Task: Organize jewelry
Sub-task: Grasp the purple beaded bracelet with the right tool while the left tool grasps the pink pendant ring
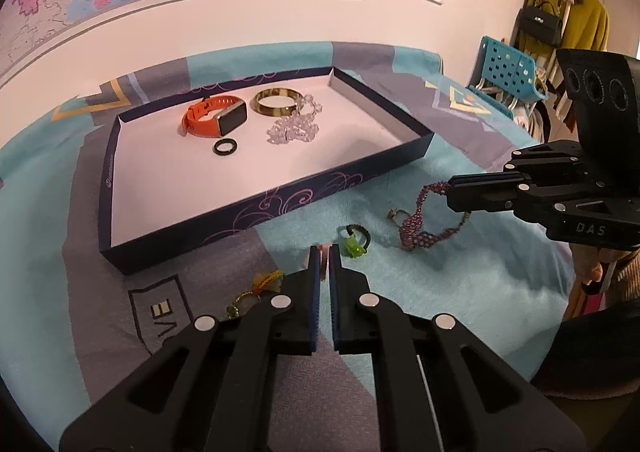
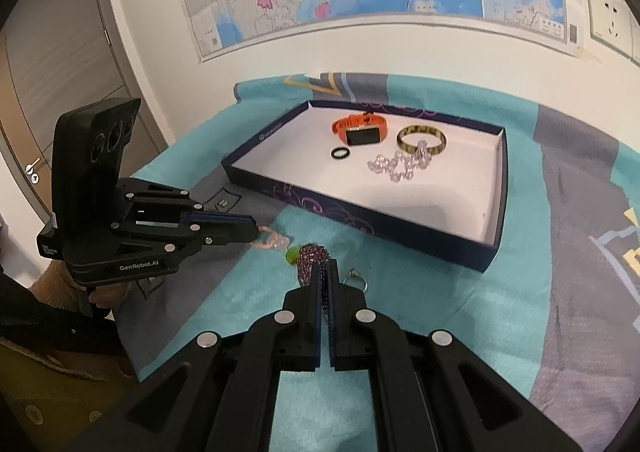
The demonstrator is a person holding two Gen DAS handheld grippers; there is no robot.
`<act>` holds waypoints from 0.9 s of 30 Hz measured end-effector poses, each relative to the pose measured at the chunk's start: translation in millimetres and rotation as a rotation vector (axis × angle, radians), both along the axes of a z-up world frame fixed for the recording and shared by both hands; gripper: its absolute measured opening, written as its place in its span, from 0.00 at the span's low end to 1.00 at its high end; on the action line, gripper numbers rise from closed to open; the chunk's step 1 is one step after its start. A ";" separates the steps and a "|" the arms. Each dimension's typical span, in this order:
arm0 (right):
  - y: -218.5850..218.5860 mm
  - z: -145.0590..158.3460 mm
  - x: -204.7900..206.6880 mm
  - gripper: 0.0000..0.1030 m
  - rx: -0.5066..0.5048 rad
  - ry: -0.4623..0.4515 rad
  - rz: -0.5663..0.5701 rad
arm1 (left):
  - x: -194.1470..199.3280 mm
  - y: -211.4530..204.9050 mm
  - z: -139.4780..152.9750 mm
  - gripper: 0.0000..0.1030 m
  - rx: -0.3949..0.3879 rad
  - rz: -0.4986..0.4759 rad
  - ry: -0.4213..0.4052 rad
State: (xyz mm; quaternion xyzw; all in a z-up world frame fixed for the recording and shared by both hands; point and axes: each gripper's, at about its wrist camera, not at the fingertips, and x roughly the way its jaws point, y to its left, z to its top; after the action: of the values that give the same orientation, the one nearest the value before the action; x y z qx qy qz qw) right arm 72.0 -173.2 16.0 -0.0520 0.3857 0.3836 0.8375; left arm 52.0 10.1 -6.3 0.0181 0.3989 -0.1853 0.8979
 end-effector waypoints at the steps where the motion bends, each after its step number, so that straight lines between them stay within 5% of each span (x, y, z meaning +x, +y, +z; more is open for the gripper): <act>1: -0.2 2.2 0.9 0.01 0.006 -0.004 -0.003 | 0.2 0.5 0.8 0.05 0.000 0.003 -0.002; 4: 0.1 4.2 2.3 0.01 0.011 -0.010 -0.004 | 0.4 0.7 -0.5 0.08 -0.005 0.000 0.005; 7: 0.7 2.3 3.4 0.01 0.012 -0.004 -0.004 | -0.6 -1.0 -5.3 0.37 0.009 -0.004 0.007; 15: 1.2 -5.1 4.5 0.01 0.009 0.018 -0.002 | 8.5 -10.4 -13.1 0.32 0.060 -0.018 0.017; 20: 0.4 -3.3 4.8 0.01 0.015 0.016 -0.003 | 17.4 -14.6 -21.9 0.17 0.082 -0.019 0.052; 27: 1.3 0.2 7.6 0.01 0.025 0.010 -0.004 | 15.1 -13.4 -18.7 0.17 0.069 -0.008 0.040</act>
State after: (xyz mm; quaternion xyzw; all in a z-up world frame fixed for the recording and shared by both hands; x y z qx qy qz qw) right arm 79.6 -171.8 16.2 -0.0388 0.3852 0.3868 0.8370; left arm 67.0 -3.3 -25.0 0.0468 0.4230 -0.1756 0.8877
